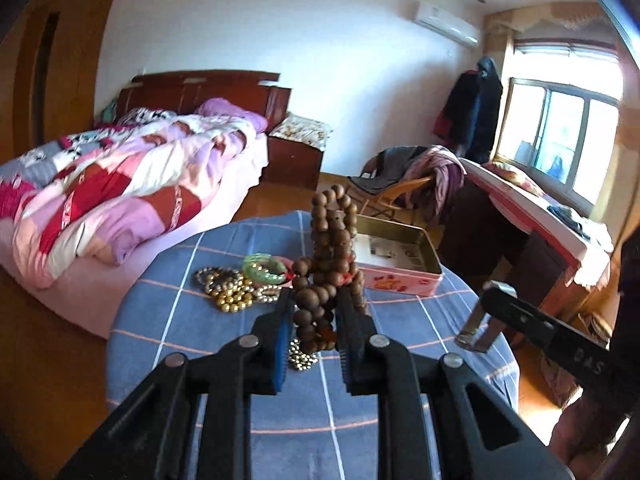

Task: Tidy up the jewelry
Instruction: 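Carry the bead strand and the watch over the pink tin box with both tools, then open both tools to drop the beads and watch into the tin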

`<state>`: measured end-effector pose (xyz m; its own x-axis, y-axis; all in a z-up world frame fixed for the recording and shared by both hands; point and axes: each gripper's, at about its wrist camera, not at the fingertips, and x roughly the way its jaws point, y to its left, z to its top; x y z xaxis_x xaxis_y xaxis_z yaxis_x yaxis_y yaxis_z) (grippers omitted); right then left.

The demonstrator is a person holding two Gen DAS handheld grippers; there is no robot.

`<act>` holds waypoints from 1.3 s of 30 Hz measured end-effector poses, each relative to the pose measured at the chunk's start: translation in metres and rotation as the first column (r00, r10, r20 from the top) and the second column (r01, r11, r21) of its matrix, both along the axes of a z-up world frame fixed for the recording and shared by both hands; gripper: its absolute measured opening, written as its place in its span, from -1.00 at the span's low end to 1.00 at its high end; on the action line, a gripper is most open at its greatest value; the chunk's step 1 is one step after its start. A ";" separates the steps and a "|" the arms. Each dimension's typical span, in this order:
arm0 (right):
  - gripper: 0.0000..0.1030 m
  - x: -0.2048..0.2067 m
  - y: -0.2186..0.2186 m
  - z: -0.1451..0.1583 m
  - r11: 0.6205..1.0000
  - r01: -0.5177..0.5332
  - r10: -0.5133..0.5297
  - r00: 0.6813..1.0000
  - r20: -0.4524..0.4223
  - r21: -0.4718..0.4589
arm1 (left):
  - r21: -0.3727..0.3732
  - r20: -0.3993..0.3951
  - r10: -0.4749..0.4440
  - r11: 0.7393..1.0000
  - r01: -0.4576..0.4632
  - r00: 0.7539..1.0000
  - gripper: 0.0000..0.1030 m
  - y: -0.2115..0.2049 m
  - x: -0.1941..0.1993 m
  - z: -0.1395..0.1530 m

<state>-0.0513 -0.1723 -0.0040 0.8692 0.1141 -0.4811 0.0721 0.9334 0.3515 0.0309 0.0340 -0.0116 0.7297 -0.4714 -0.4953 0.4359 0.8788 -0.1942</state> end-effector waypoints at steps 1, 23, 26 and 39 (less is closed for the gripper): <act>-0.78 0.000 -0.001 -0.001 1.000 0.005 -0.005 1.000 -0.006 -0.005 | 0.005 0.002 -0.010 1.000 0.010 1.000 -0.58 -0.001 0.000 -0.002; -0.78 0.143 -0.107 -0.013 0.978 0.181 -0.188 0.981 -0.058 -0.108 | 0.033 -0.055 -0.185 0.982 0.187 0.981 -0.58 -0.127 0.105 -0.009; -0.78 0.172 -0.119 -0.032 0.978 0.185 -0.195 0.976 -0.098 -0.099 | 0.048 -0.080 -0.190 0.980 0.194 0.979 -0.58 -0.144 0.121 -0.022; -0.76 0.216 -0.135 -0.098 0.979 0.187 -0.200 0.957 -0.208 -0.082 | 0.179 -0.187 -0.146 0.967 0.180 0.971 -0.58 -0.187 0.150 -0.068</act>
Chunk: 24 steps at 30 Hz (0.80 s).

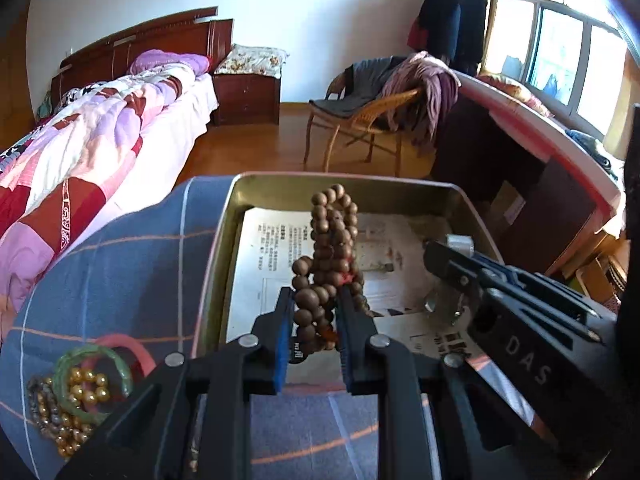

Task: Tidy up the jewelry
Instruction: 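Open both tools to drop the beads and watch into the tin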

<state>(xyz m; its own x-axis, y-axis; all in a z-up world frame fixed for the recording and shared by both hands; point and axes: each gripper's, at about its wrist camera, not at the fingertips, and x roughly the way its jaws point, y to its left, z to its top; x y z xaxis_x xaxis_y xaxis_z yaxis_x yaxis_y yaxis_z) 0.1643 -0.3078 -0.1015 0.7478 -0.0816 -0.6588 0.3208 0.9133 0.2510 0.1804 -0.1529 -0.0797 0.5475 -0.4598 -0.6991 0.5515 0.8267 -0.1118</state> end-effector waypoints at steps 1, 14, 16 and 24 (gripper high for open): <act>-0.73 0.001 -0.001 -0.002 1.000 -0.001 0.001 1.000 -0.010 0.004 | 0.007 -0.001 0.003 1.000 -0.003 1.000 -0.57 0.000 -0.002 -0.001; 0.37 -0.041 -0.001 0.039 0.998 0.019 -0.027 0.991 0.135 0.065 | 0.086 0.135 0.029 0.995 -0.041 0.990 0.84 -0.002 -0.032 0.035; 0.37 -0.059 0.007 0.049 0.998 0.043 -0.050 0.987 0.156 0.047 | 0.095 0.157 0.050 0.993 -0.066 0.986 0.90 0.005 -0.041 0.043; 0.37 -0.119 0.038 0.052 0.998 0.065 -0.068 0.984 0.162 0.025 | 0.051 0.116 0.080 0.995 -0.087 0.990 0.93 0.048 -0.080 0.048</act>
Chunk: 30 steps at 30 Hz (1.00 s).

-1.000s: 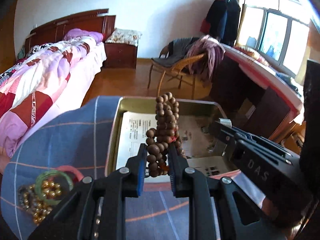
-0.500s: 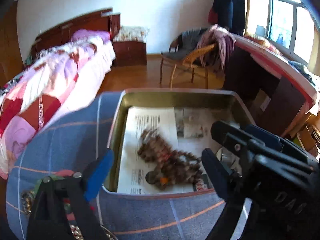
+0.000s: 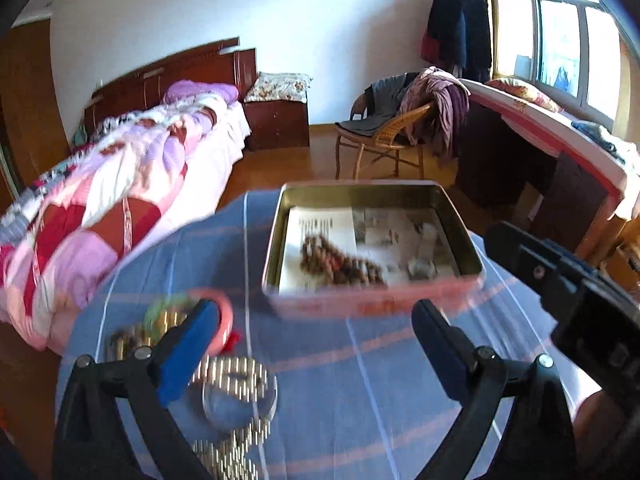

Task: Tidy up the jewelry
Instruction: 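Open both tools to drop the beads and watch into the tin, then grasp the metal link chain bracelet with the right tool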

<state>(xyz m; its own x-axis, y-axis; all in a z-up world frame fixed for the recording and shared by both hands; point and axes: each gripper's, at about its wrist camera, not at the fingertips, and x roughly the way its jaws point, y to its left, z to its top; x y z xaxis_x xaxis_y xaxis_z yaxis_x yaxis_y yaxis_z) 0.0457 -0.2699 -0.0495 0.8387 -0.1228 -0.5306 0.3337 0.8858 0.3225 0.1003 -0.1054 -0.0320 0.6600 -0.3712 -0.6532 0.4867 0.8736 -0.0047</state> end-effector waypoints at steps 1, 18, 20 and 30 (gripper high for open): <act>0.37 -0.005 0.006 -0.004 1.000 -0.008 0.008 1.000 -0.013 0.000 | -0.017 -0.019 0.001 1.000 -0.002 1.000 0.93 0.012 -0.008 -0.002; 0.36 -0.033 0.092 -0.050 0.970 -0.234 0.240 0.960 -0.145 0.059 | 0.035 0.013 0.178 0.983 -0.178 0.984 0.93 0.143 -0.067 -0.041; 0.27 -0.031 0.103 -0.054 0.963 -0.262 0.268 0.950 -0.157 0.063 | 0.015 0.005 0.187 0.982 -0.187 0.982 0.93 0.153 -0.066 -0.045; 0.25 0.036 0.167 -0.080 0.907 -0.408 0.421 0.868 -0.265 0.105 | 0.015 0.019 0.250 0.968 -0.250 0.968 0.93 0.180 -0.063 -0.052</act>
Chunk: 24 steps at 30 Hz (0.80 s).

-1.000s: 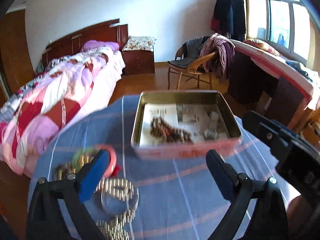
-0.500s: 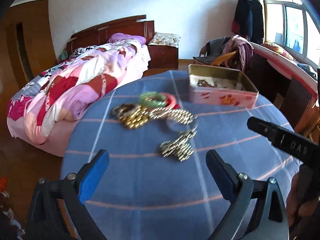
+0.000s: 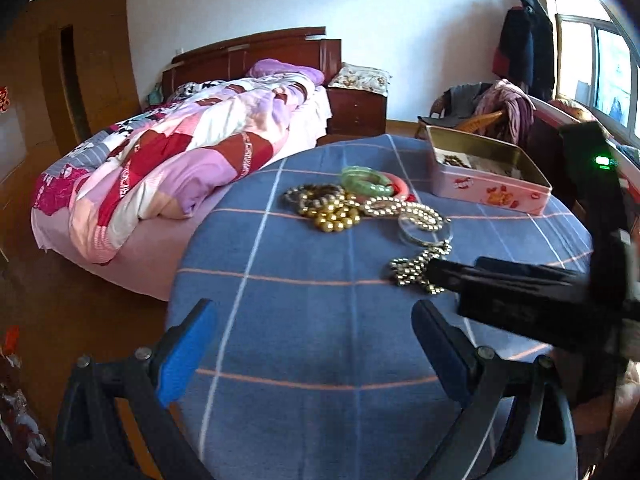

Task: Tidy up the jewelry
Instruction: 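Grasp the metal link chain bracelet with the right tool, then grasp the dark bead strand with the left tool while the right tool holds the chain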

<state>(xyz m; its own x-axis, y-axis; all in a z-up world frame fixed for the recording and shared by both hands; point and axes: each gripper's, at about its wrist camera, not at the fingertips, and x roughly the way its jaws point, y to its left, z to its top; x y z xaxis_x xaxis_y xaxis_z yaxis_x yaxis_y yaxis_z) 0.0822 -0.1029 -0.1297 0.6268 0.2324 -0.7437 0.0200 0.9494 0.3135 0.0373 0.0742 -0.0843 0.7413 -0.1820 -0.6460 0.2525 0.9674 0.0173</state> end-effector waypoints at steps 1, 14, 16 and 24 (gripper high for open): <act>0.25 0.007 0.007 -0.001 1.000 -0.001 0.001 1.000 0.002 -0.028 | 0.000 0.002 0.006 1.000 -0.006 1.000 0.93 0.004 0.000 0.000; -0.81 -0.002 0.004 0.003 0.991 -0.030 0.029 1.000 -0.007 -0.128 | 0.000 -0.006 0.015 1.000 -0.015 1.000 0.93 0.015 0.038 -0.001; -0.81 -0.013 -0.010 0.012 0.995 0.002 0.001 1.000 0.028 -0.098 | 0.001 -0.003 -0.010 1.000 0.010 1.000 0.93 0.010 0.050 0.000; -0.81 -0.034 -0.049 0.042 0.995 0.103 -0.101 0.989 0.106 -0.017 | -0.029 -0.017 -0.044 0.999 0.043 0.999 0.64 -0.026 0.113 0.000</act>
<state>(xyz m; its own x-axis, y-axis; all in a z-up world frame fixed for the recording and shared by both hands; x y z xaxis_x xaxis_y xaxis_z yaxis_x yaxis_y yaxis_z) 0.0478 -0.1517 -0.0877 0.7214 0.1471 -0.6767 0.0852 0.9509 0.2976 0.1503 0.0487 -0.0848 0.7211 -0.2325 -0.6526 0.2944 0.9556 -0.0151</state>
